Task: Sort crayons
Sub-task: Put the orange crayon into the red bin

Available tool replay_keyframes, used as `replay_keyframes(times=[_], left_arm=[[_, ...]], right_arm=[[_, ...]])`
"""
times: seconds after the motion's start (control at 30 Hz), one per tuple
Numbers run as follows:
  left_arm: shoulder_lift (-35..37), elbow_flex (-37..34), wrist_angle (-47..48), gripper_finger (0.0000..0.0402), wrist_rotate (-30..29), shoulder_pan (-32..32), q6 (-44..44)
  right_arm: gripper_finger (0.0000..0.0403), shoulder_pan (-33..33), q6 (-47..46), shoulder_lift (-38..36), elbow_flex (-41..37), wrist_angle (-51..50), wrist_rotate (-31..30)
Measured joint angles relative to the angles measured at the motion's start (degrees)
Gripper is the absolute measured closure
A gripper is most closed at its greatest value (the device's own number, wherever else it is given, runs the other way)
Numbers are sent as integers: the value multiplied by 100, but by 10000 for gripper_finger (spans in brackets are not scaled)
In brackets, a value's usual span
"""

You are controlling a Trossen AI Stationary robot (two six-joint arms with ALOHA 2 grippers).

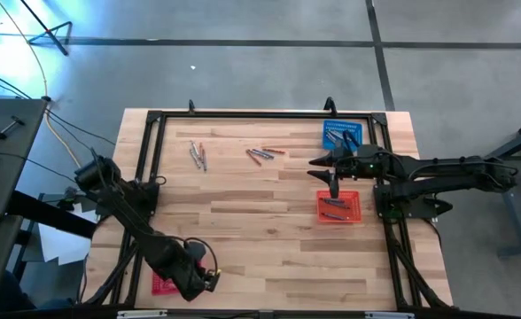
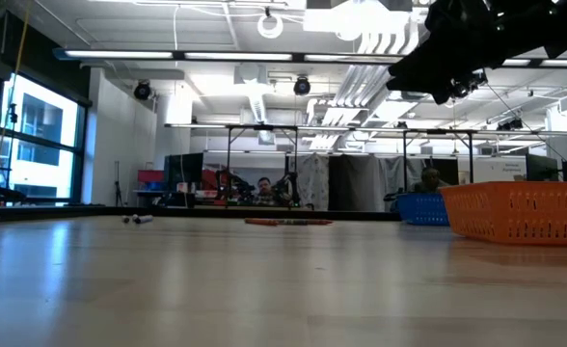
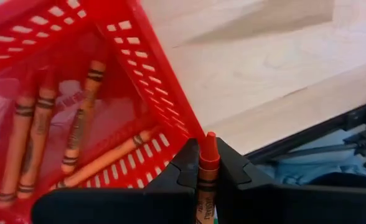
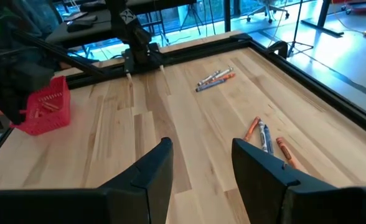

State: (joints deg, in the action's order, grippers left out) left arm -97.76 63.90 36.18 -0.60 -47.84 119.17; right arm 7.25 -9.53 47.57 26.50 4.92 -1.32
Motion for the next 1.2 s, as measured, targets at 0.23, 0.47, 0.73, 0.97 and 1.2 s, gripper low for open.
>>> replay_keyframes(times=[0.23,0.47,0.73,0.97,1.2], left_arm=[[248,2,-183,397,-272,-4,-82],[533,2,706,396,62,-32,-36],[549,2,1635,392,506,-35,72],[536,2,1784,359,498,-32,-78],[536,2,1792,316,498,-16,-43]], right_arm=[[247,0,-98,142,-2,7,0],[247,0,-98,377,-2,32,0],[247,0,-99,588,-2,37,0],[247,0,-90,656,-2,180,0],[247,0,-76,656,-2,180,0]])
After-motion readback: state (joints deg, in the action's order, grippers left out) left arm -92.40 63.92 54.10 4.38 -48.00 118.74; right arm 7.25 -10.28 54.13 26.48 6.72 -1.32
